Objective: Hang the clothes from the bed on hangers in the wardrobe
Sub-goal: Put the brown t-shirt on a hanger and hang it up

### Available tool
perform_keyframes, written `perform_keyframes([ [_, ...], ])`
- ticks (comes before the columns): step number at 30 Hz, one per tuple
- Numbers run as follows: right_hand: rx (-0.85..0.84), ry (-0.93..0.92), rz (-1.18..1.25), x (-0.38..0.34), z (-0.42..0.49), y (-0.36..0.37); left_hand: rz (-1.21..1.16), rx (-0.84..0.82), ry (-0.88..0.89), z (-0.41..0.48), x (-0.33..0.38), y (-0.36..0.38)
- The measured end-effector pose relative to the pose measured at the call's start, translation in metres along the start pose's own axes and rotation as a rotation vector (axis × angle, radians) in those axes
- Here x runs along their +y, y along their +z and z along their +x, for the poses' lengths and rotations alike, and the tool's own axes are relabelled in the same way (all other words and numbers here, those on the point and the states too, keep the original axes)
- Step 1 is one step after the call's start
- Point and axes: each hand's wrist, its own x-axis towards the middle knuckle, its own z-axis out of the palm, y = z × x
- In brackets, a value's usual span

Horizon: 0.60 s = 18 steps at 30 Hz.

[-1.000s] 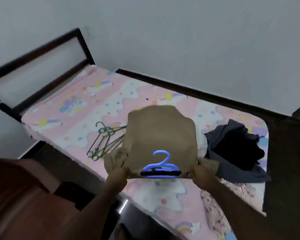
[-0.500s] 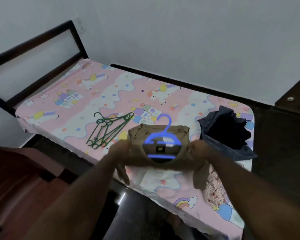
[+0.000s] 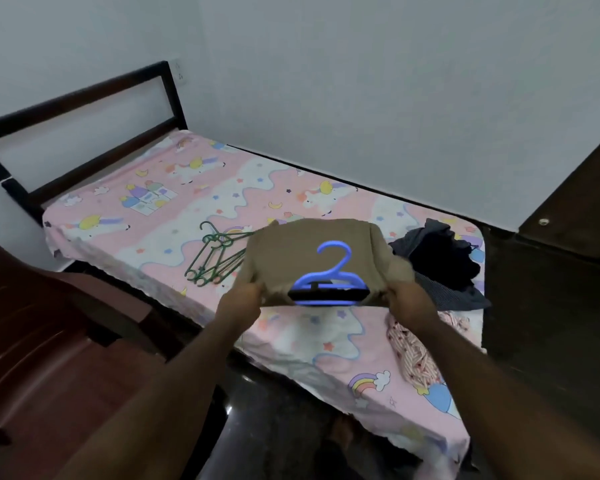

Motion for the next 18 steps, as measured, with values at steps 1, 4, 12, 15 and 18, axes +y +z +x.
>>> perform_keyframes([
  [1, -0.067, 0.008, -0.009, -0.001, -0.011, 0.003, -0.003, -0.044, -0.009, -0.01, -0.004, 0.009],
  [4, -0.144, -0.009, -0.026, -0.006, -0.033, 0.004, -0.019, -0.121, -0.023, -0.028, -0.015, 0.023],
  [12, -0.196, -0.121, -0.025, -0.027, -0.023, -0.014, -0.107, -0.12, 0.001, -0.038, -0.024, 0.016],
  [15, -0.2, -0.154, -0.024, -0.044, 0.003, -0.029, -0.125, -0.112, -0.02, -0.035, -0.033, -0.001],
  [18, -0.16, -0.268, -0.06, -0.067, 0.032, -0.045, -0.157, -0.085, -0.065, -0.038, -0.04, -0.018],
])
